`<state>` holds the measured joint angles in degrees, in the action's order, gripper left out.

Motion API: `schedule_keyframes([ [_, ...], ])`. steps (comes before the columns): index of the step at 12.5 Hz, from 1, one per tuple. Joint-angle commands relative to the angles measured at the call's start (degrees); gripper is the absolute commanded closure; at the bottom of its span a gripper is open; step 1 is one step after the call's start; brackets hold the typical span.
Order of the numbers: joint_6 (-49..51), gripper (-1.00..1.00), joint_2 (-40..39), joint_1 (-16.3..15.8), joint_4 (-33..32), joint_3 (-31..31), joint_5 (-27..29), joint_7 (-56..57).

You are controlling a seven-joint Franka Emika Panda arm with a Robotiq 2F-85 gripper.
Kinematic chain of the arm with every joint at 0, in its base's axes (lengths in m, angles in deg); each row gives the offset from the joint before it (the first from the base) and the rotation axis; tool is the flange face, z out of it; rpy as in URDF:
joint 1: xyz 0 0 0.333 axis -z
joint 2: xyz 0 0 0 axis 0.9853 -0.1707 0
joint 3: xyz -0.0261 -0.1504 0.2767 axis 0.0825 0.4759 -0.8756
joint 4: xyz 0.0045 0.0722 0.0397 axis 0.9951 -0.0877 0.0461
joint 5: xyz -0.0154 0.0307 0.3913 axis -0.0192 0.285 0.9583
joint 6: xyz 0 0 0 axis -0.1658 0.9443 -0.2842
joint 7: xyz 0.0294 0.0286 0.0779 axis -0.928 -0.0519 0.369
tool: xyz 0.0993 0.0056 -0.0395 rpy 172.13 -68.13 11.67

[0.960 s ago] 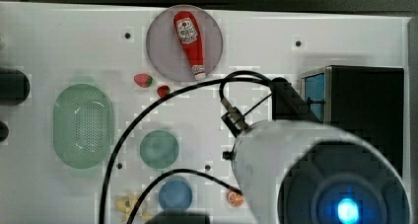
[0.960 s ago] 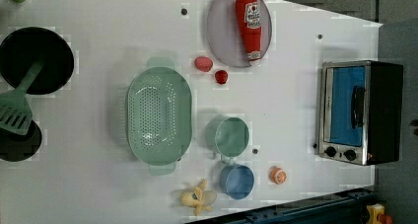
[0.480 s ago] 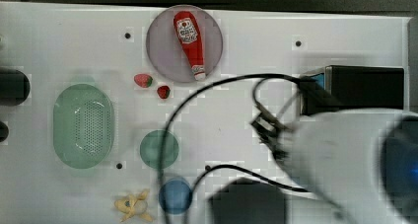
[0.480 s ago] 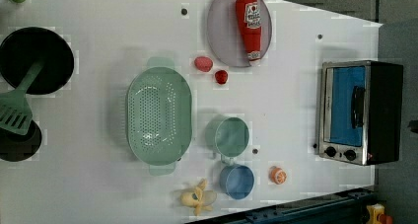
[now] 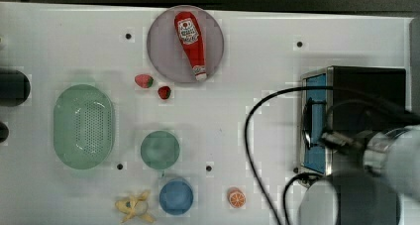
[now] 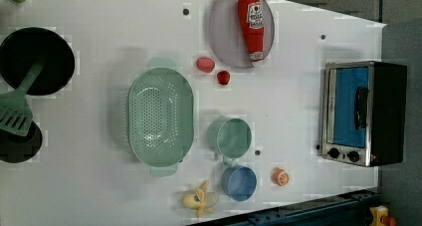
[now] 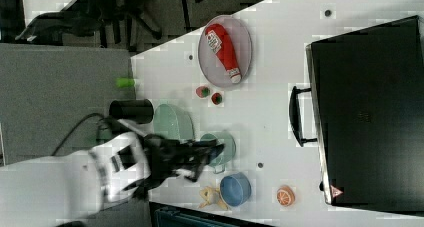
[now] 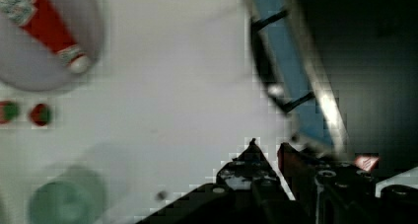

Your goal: Flap open oven.

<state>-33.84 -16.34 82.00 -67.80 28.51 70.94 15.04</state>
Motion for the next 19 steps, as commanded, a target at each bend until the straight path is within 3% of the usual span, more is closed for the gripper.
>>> schedule_keyframes([
  [1, -7.6, 0.65, -4.5, 0.1, -4.5, 2.0, -1.3, 19.7],
  [11, -36.9, 0.65, -15.8, 0.3, -16.2, 4.0, -2.2, 22.6],
  [17, -38.1, 0.65, -20.3, 0.2, -16.7, 3.7, -2.3, 22.4],
  [19, -38.2, 0.65, -20.7, -0.5, -16.6, 2.9, -5.5, 20.3],
])
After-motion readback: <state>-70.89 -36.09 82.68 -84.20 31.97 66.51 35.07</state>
